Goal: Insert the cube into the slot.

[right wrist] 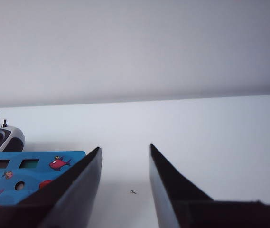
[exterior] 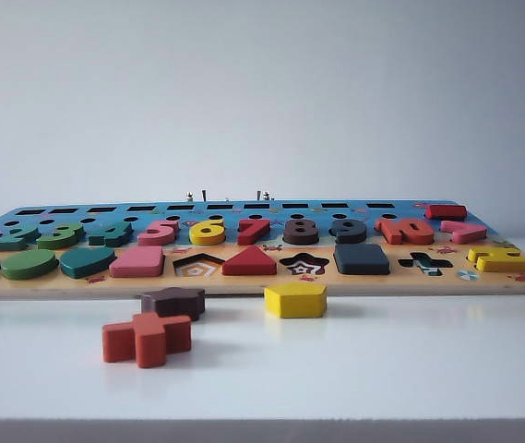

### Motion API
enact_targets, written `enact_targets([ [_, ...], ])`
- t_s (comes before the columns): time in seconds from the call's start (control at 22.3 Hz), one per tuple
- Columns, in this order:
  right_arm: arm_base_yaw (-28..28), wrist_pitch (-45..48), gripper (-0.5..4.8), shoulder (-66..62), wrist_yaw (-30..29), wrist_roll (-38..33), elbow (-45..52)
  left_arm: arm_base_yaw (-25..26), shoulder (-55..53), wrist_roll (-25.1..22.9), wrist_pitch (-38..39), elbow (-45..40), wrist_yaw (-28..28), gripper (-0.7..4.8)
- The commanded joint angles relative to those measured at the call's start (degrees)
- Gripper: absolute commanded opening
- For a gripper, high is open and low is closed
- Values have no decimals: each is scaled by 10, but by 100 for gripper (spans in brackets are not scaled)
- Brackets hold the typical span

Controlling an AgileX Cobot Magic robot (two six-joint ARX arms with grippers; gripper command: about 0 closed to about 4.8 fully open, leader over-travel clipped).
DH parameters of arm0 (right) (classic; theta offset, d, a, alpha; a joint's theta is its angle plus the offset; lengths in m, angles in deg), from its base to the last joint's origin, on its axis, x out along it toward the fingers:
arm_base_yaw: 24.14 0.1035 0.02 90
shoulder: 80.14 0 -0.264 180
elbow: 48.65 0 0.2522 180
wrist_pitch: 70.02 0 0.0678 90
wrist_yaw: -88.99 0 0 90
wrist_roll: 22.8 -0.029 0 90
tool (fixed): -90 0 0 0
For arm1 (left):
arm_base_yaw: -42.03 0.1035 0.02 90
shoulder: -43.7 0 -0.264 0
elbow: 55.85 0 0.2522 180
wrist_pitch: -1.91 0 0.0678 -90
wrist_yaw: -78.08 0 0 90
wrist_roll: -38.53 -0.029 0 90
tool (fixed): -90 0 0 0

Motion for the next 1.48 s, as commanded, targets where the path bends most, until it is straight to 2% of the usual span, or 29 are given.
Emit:
enact_targets([
  [0.04,-13,12,169,22,1,-12,8,20,17,-8,-17,-13,-10,20],
  [0.22,-17,12,72,42,1,-12,19,42,45,-13,-49,-43,-39,20],
  [0.31,-17,14,55,49,1,-12,28,49,61,-13,-71,-61,-63,20],
  [0.45,-17,16,-2,59,1,-12,48,59,90,-13,-103,-96,-103,20],
  [0.54,-19,19,-6,72,1,-9,64,65,112,-13,-125,-124,-138,20],
  [0.9,-42,31,-6,149,0,-9,127,91,196,-13,-222,-230,-208,20],
  [1.21,-46,31,-6,160,-2,-3,151,148,268,-13,-264,-287,-211,20],
  [1.48,-45,28,-6,160,-7,-3,151,172,323,-13,-300,-342,-234,20],
])
